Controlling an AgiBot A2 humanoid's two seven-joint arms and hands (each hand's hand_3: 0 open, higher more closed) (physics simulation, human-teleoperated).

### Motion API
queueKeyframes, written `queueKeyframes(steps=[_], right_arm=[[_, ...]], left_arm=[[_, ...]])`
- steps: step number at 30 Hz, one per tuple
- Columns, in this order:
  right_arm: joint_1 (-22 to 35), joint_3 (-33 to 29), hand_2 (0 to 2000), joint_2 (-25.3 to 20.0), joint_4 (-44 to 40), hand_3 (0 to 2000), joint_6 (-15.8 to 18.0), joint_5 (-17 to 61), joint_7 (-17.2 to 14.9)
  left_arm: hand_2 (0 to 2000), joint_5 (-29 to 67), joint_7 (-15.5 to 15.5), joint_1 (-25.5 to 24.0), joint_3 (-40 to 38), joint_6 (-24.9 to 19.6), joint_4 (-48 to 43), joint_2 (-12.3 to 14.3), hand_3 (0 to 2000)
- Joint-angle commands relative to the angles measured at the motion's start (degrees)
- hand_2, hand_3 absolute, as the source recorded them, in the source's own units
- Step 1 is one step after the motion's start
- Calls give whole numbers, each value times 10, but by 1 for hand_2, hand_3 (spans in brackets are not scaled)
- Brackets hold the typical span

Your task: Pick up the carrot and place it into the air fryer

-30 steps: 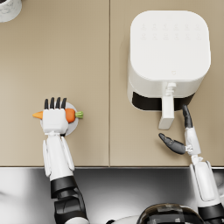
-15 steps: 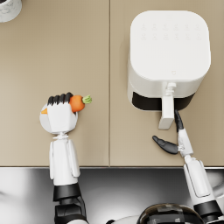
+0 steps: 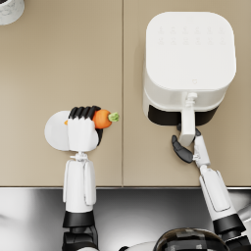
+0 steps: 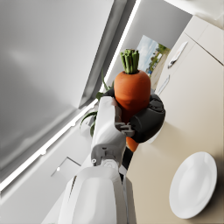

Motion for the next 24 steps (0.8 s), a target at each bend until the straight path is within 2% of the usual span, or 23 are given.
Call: queueKeyframes(steps=[1,3,7,10,13,14,16,17,18,19,21,24], right_arm=[[39,49,2000,-21,8,1960,-3,0,0],[36,74,2000,-6,29,2000,-2,1,-1],[-25,129,2000,77,165,2000,-3,1,-2],[-48,189,2000,150,256,2000,33,0,5],[-43,271,2000,215,317,2000,58,0,11],[-96,235,2000,197,353,2000,49,0,14],[-112,279,2000,240,419,2000,30,-1,18],[-118,295,2000,261,448,2000,32,-1,17],[-96,215,2000,348,328,2000,52,-1,19],[-102,229,2000,378,355,2000,61,-2,20],[-110,248,2000,413,388,2000,68,-2,20],[-115,260,2000,433,409,2000,62,-2,17]], left_arm=[[2000,0,0,-13,23,0,-24,-2,2000],[2000,0,0,-15,27,0,-28,-1,2000],[2000,-1,0,-2,56,1,-31,8,2000],[2000,-1,0,26,79,1,-1,22,2000],[2000,-1,0,47,109,-1,11,36,2000],[2000,-1,0,52,122,-1,10,40,2000],[2000,-1,0,66,148,-1,12,51,2000],[2000,-1,0,74,160,-2,16,60,2000],[2000,-1,0,79,173,-2,19,65,2000],[2000,-1,0,87,191,-2,27,73,2000],[2000,-1,0,104,223,-1,37,92,2000],[2000,-1,0,117,258,-1,33,111,2000]])
